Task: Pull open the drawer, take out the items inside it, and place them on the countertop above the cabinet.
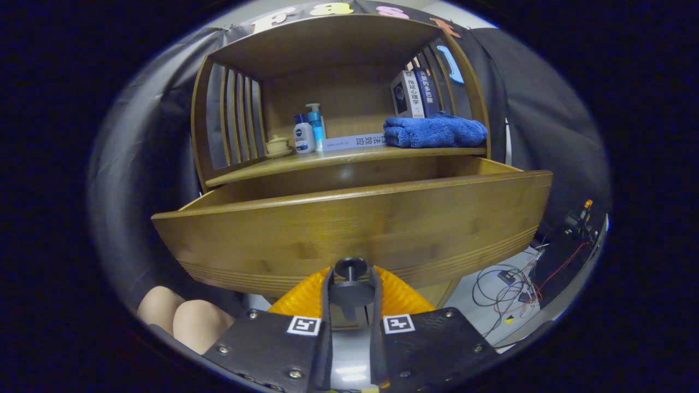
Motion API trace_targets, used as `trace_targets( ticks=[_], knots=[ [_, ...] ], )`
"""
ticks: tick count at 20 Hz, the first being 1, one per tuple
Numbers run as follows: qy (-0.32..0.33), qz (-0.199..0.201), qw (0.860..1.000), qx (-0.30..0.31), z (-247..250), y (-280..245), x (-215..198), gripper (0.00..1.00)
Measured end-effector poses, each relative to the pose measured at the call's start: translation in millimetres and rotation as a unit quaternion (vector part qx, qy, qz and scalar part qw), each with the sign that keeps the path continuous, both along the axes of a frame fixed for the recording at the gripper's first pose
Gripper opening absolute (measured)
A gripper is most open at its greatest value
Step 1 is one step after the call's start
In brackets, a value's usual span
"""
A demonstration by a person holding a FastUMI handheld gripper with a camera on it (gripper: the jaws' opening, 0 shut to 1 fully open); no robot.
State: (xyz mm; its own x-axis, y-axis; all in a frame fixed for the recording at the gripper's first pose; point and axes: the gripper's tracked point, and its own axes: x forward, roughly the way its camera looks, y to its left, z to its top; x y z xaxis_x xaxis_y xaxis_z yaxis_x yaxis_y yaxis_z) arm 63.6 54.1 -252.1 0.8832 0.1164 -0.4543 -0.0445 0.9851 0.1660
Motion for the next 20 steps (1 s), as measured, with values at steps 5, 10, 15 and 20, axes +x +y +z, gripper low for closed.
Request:
trace_targets(
  ticks=[5,10,15,20],
  knots=[
    [0.005,-0.001,1.0,0.002,0,0,-2,0.28],
    [0.011,0.008,1.0,0.0,0,-1,-10,0.28],
    [0.014,0.009,1.0,0.017,2,1,-20,0.27],
    [0.021,0.021,1.0,-0.002,8,0,-34,0.44]
  ],
)
